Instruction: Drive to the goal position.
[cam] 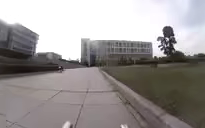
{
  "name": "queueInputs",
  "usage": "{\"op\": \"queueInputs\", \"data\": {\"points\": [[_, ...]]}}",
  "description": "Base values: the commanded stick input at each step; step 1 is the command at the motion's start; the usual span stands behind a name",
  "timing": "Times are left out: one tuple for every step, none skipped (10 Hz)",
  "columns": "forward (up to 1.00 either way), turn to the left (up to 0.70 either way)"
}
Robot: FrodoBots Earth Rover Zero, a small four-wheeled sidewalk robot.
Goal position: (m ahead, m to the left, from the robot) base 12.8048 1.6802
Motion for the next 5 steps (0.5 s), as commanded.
{"op": "queueInputs", "data": {"points": [[0.99,0.0],[0.99,0.0],[0.99,0.01],[0.99,0.02],[0.99,0.02]]}}
